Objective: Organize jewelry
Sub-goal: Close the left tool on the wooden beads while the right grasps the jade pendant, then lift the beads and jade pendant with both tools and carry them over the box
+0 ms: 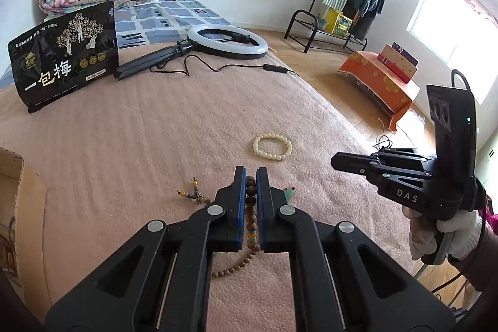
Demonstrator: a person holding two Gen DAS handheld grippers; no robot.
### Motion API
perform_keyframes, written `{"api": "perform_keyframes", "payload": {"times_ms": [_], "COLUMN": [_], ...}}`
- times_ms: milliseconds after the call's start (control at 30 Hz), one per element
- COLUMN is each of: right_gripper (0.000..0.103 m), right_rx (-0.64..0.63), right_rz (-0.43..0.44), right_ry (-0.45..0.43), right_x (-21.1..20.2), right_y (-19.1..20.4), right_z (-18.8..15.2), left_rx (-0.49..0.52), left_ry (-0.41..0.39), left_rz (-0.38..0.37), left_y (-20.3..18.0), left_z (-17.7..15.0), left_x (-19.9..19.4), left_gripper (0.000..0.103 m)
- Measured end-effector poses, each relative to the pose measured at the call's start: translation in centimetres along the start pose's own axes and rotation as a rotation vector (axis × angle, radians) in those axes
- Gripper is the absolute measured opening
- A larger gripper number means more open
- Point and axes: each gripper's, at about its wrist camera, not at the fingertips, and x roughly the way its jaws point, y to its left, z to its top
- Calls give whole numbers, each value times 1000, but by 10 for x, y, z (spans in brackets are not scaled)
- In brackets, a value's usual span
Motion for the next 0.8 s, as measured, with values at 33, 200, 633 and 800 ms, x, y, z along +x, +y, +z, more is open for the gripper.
{"api": "perform_keyframes", "payload": {"times_ms": [33,200,633,800], "right_gripper": [15,62,36,33], "right_rx": [12,-8,-124,-155], "right_rz": [4,-39,-151,-149], "right_ry": [20,53,92,87], "right_x": [7,40,85,83], "right_y": [-1,6,21,23], "right_z": [-3,-15,-21,-22], "left_rx": [6,29,8,98], "left_ry": [4,26,185,241], "left_rz": [6,39,63,110], "left_y": [-1,-2,23,10], "left_z": [-2,-10,-38,-52], "left_x": [1,10,52,67], "left_gripper": [4,4,21,37]}}
